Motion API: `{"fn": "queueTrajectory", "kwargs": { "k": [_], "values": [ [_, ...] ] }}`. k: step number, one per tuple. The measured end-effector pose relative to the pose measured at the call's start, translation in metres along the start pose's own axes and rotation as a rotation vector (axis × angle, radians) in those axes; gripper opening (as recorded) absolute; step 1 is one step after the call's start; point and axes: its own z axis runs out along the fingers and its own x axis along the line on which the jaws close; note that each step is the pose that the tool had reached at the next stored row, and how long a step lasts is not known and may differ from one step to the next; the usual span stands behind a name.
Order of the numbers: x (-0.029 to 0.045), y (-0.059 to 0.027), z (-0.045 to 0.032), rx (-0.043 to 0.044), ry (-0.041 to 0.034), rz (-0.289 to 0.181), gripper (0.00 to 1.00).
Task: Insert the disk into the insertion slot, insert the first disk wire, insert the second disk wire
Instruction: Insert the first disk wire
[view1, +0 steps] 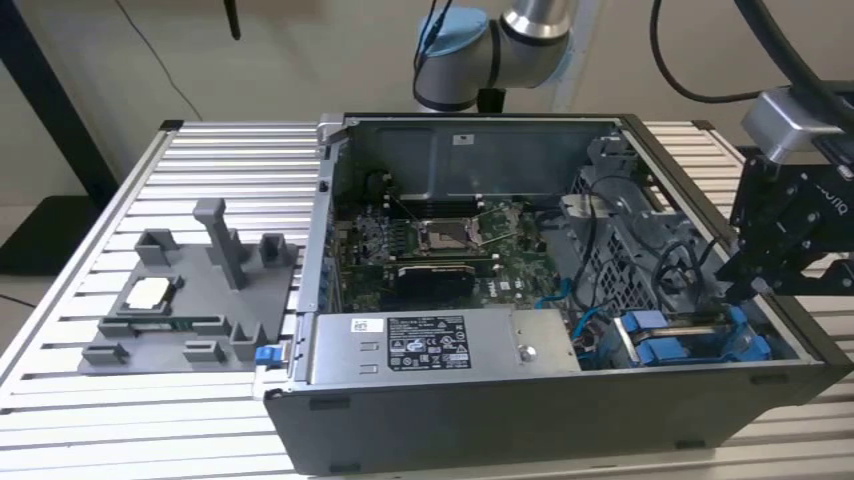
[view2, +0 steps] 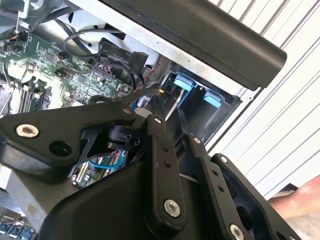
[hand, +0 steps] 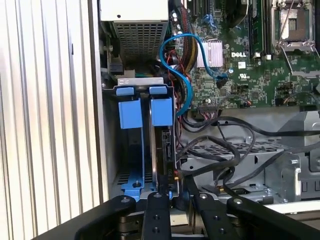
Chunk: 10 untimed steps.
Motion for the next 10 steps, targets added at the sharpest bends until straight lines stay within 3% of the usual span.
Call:
{"fn": "queueTrajectory", "kwargs": {
  "k": [10],
  "values": [
    [-0.0017,-0.0057,-0.0029,-0.0018,0.0003,0.000,0.26]
  ]
}}
